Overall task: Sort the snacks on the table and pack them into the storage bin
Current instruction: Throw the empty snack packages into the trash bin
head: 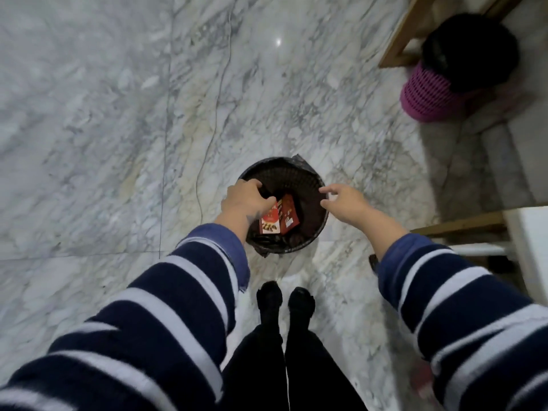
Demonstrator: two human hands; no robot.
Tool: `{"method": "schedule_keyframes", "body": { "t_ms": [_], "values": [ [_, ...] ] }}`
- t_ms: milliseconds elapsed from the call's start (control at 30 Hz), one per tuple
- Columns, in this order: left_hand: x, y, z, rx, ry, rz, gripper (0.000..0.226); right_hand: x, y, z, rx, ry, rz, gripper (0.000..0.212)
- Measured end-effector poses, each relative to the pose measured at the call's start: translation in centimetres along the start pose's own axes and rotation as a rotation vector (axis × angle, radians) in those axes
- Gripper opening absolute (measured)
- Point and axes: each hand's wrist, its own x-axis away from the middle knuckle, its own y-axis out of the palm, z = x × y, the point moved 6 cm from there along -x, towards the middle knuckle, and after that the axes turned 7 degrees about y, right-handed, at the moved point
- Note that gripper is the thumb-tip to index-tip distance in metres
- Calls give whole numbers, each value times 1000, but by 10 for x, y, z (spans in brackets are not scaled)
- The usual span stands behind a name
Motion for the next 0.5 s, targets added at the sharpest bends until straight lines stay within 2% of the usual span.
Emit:
{"method": "schedule_keyframes", "body": {
  "t_ms": [233,500],
  "values": [
    [68,-69,109,-82,245,65,61,115,-101,-5,-33,1,193,40],
    [167,-47,224,-289,652,-14,64,280,-138,73,-178,108,505,37]
  ]
}}
